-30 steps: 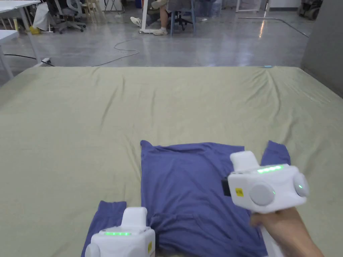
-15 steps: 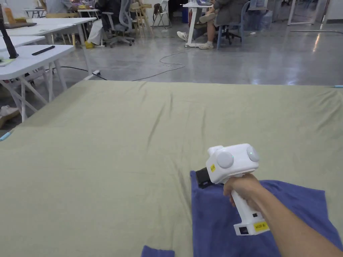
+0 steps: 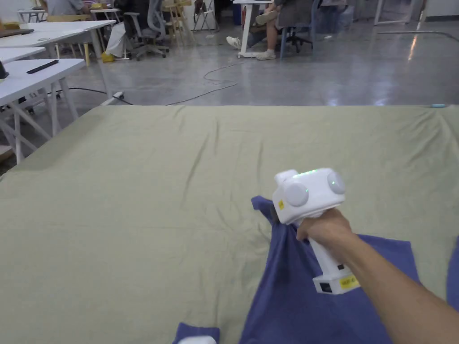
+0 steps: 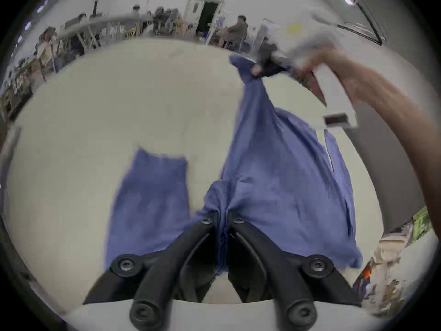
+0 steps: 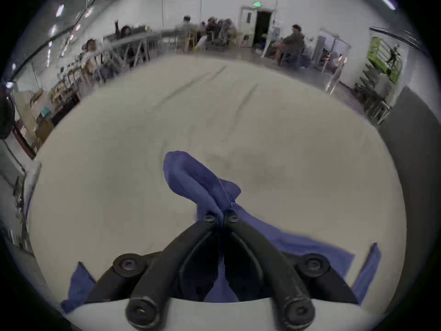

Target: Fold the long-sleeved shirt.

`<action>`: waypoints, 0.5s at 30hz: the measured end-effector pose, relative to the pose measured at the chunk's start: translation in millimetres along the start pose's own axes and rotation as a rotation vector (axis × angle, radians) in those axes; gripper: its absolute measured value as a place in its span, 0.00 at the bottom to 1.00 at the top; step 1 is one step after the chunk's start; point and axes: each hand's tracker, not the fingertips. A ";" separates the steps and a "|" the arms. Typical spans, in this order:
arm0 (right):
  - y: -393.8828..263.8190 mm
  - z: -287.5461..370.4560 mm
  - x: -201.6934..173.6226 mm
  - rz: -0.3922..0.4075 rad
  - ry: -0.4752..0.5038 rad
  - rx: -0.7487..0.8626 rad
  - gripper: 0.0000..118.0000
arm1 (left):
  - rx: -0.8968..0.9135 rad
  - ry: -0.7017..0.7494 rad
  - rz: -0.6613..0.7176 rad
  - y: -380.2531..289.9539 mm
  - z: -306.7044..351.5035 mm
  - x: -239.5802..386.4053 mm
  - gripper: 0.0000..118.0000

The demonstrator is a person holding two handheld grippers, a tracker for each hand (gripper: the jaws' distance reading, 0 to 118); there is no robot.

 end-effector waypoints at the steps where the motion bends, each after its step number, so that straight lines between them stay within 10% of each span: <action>1: 8.2 24.6 14.7 -0.019 -0.008 0.041 0.00 | 0.041 0.013 -0.009 18.2 7.9 -3.1 0.00; 15: 83.7 397.1 157.1 -0.232 -0.181 0.663 0.00 | 0.637 -0.006 -0.347 348.6 171.7 114.6 0.00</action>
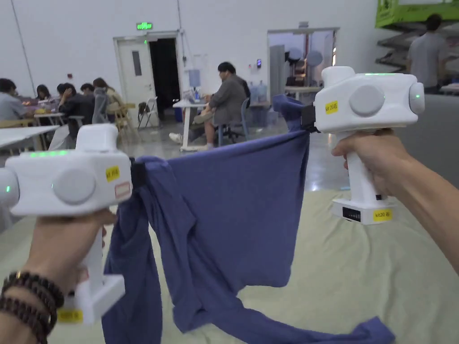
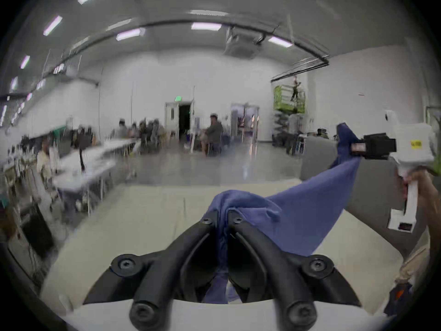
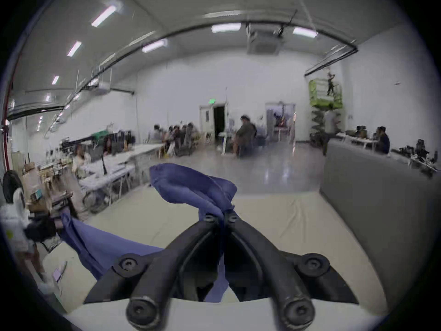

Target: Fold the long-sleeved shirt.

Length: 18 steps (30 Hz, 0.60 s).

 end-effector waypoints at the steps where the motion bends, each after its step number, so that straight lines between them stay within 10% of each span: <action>1: 13.9 5.4 3.2 0.015 -0.020 0.013 0.00 | 0.037 0.017 -0.019 24.0 -5.5 4.6 0.00; 9: 69.6 32.4 11.0 0.039 -0.066 0.134 0.00 | 0.073 0.035 0.062 130.4 -24.5 10.1 0.00; 18: -21.0 -12.5 15.1 -0.065 -0.063 0.009 0.00 | -0.035 -0.003 -0.020 43.6 -44.8 1.9 0.00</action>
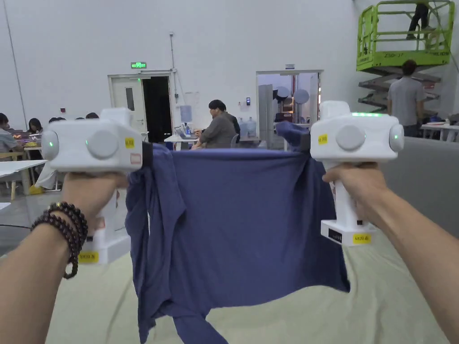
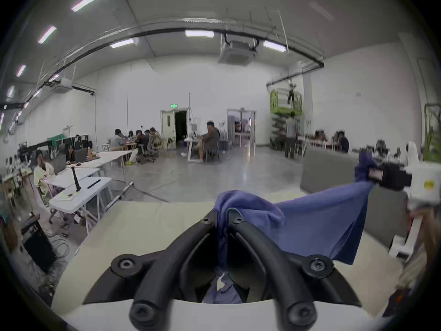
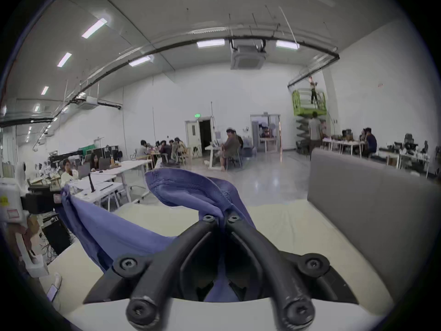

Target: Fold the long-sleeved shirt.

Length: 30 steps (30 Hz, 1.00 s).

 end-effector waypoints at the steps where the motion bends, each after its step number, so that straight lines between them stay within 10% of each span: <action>1: -20.2 -8.3 3.5 -0.015 0.004 -0.030 0.00 | -0.037 0.004 -0.021 -23.5 -7.0 -0.1 0.00; 12: -238.8 -30.8 22.7 -0.100 0.011 -0.294 0.00 | -0.285 -0.009 0.046 -255.2 -31.0 -8.0 0.00; 18: -268.3 50.8 12.9 -0.060 0.008 -0.240 0.00 | -0.167 0.021 -0.097 -274.3 43.1 19.6 0.00; 30: -451.9 239.6 17.4 -0.182 -0.120 -0.612 0.00 | -0.524 -0.008 0.174 -462.1 224.8 68.6 0.00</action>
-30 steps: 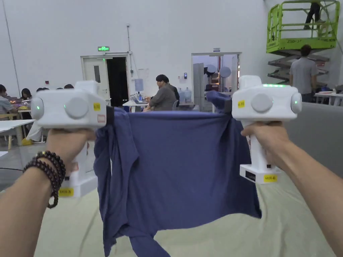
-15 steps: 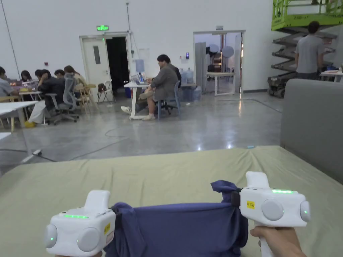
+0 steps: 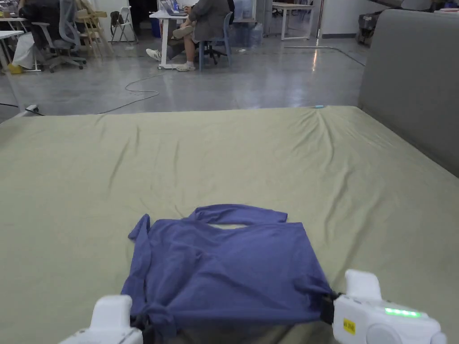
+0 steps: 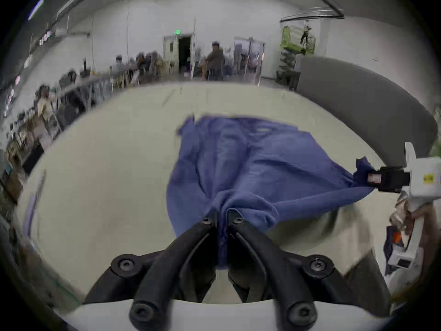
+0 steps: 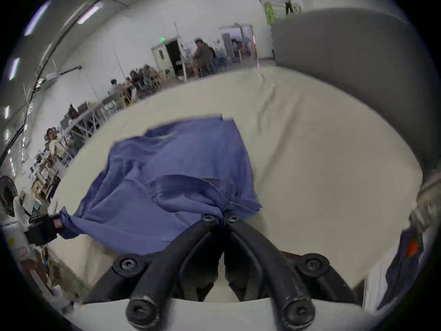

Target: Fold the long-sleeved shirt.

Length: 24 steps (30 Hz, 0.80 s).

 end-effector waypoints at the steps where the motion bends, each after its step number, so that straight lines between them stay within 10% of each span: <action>1: -12.7 4.2 3.6 0.011 -0.008 -0.029 0.00 | -0.022 0.006 -0.003 -13.3 5.0 -0.4 0.00; 9: -68.8 31.9 1.4 0.138 -0.051 -0.147 0.00 | -0.103 0.015 -0.054 -70.8 41.1 6.1 0.00; 11: -67.4 33.4 1.0 0.131 -0.054 -0.147 0.19 | -0.093 0.021 -0.052 -69.3 39.8 6.9 0.04; 12: -65.9 37.2 0.1 0.127 -0.060 -0.141 0.42 | -0.080 0.043 -0.041 -68.3 45.8 9.2 0.20; 14: -62.0 47.6 -0.3 0.120 -0.067 -0.115 0.90 | -0.063 0.033 -0.045 -63.3 55.8 9.1 0.84; 15: -58.5 54.6 2.1 0.117 -0.075 -0.097 0.92 | -0.066 0.026 -0.054 -59.6 59.4 8.3 1.00; 19: -37.5 71.7 5.9 0.052 -0.096 -0.025 0.92 | -0.002 0.013 -0.096 -41.6 81.0 3.0 0.98; 23: -27.2 66.5 7.3 0.041 -0.054 -0.033 0.71 | 0.016 0.021 -0.085 -30.5 76.7 -4.3 0.80; 24: -26.6 63.1 3.6 0.054 -0.063 -0.033 0.25 | 0.014 0.004 -0.082 -24.7 71.6 -0.8 0.25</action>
